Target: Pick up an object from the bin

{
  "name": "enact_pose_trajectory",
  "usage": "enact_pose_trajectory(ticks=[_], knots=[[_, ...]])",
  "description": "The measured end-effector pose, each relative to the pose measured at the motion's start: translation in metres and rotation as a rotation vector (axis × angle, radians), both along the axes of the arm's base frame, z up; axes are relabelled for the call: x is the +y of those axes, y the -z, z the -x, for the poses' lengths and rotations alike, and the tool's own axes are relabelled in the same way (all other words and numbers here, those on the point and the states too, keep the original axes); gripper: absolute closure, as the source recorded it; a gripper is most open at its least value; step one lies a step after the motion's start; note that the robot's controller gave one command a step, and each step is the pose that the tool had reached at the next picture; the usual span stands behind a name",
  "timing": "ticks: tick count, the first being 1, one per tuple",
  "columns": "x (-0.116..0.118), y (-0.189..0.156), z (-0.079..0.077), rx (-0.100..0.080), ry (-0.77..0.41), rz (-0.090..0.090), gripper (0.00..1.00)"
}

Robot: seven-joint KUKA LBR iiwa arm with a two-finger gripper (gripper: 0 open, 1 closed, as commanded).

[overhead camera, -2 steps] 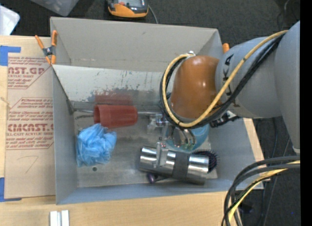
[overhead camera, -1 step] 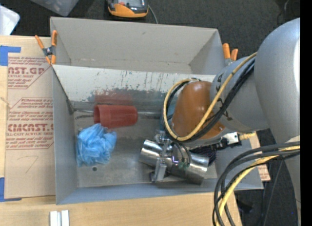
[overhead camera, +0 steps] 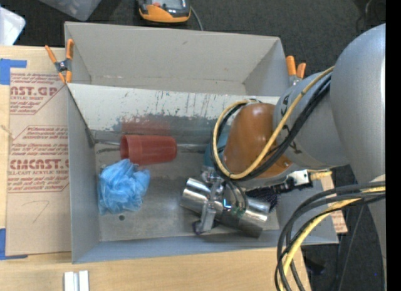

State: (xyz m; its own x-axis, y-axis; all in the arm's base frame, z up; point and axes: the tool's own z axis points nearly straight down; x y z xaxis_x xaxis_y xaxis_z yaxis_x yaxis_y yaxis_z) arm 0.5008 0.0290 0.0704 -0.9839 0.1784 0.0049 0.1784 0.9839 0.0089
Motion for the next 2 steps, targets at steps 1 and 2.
enact_pose_trajectory(ticks=[1, 2], knots=[[0.0052, 0.0000, 0.0006, 0.001, -0.016, 0.001, 0.00], [0.0029, -0.0001, 0.0002, 0.001, -0.005, -0.001, 0.00]])
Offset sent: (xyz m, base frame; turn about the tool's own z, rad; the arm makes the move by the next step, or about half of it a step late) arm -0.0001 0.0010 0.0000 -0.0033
